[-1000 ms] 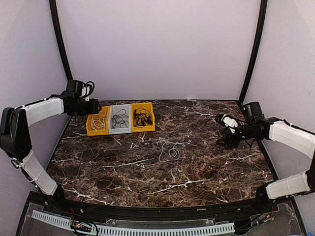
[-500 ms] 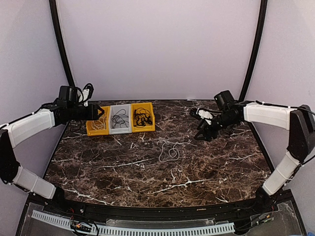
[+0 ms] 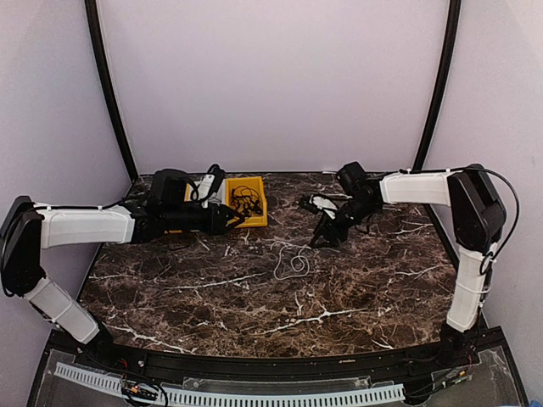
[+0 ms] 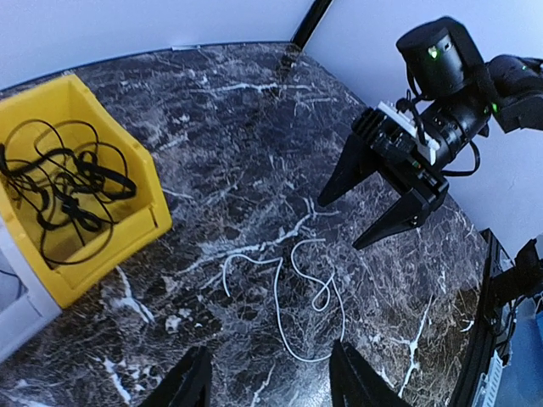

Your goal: Untangle the cables

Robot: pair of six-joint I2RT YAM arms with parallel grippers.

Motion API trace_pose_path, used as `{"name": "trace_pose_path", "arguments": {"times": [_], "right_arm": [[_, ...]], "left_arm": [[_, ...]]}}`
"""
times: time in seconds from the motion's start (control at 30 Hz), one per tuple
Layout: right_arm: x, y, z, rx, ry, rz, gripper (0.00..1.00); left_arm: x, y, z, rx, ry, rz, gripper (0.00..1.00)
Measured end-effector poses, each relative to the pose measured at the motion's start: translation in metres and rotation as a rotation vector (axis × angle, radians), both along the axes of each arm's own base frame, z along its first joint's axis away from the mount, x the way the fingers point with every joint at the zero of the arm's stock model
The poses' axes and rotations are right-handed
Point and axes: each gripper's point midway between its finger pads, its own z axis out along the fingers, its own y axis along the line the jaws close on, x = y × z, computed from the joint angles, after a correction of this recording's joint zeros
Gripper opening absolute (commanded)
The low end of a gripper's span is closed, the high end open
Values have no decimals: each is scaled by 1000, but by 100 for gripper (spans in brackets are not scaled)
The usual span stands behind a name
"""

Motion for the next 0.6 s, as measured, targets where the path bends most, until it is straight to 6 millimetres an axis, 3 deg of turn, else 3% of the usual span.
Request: {"name": "trace_pose_path", "arguments": {"times": [0.17,0.3,0.6], "right_arm": [[-2,16,-15,-13,40,25,60],[-1,21,-28,-28,74,13,56],[7,21,-31,-46,81,-33,24]], "left_arm": [[-7,-33,-55,83,94,-12,44],[3,-42,-86,141,130,25,43],[35,-60,-134,197,176,76,40]]}}
